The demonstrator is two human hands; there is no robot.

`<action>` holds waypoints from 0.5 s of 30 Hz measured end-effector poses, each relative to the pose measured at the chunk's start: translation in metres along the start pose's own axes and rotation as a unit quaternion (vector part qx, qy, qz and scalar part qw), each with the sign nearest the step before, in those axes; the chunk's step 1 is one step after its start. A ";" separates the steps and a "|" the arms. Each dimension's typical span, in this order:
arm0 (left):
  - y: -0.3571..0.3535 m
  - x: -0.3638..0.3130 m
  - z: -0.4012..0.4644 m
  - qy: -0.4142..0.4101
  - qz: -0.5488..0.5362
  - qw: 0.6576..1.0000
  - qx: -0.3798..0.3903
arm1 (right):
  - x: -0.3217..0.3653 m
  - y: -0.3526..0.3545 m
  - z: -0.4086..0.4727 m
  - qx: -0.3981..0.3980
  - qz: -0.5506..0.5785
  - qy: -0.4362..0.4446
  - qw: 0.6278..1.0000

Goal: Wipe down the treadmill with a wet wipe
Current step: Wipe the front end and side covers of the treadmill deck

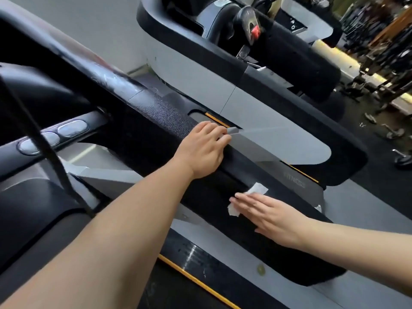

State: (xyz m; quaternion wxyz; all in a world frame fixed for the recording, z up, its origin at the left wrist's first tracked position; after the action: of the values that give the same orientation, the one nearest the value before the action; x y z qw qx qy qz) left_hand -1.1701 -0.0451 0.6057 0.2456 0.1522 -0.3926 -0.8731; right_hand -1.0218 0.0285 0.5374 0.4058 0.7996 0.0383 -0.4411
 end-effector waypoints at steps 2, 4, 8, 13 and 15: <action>-0.001 -0.001 -0.001 -0.003 -0.003 1.000 -0.006 | 0.000 0.001 0.025 -0.012 -0.012 -0.013 1.000; -0.003 -0.001 -0.001 -0.009 0.001 1.000 -0.002 | 0.001 0.003 0.056 -0.017 -0.023 -0.050 0.998; -0.006 -0.002 -0.001 -0.024 0.004 1.000 -0.001 | -0.003 0.006 0.081 -0.016 -0.005 -0.199 0.980; -0.013 -0.001 -0.002 -0.032 -0.001 0.999 0.024 | 0.007 0.002 0.038 -0.053 0.045 -0.468 0.881; -0.014 -0.001 -0.002 -0.036 -0.002 0.999 0.025 | 0.016 0.000 0.025 -0.041 0.046 -0.550 0.833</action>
State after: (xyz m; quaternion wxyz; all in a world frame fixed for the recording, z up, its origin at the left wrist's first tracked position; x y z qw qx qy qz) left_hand -1.1727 -0.0374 0.5935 0.2255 0.1279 -0.4224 -0.8685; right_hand -1.0289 0.0060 0.5185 0.4123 0.4085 -0.2097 -0.7869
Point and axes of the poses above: each hand's wrist, its own z-axis towards the middle knuckle, its own y-axis out of the back of the hand, x = y × z, the point moved 9 cm from there along z, towards the middle knuckle, and after that the axes turned 9 degrees about -x, right-handed, at the moved point
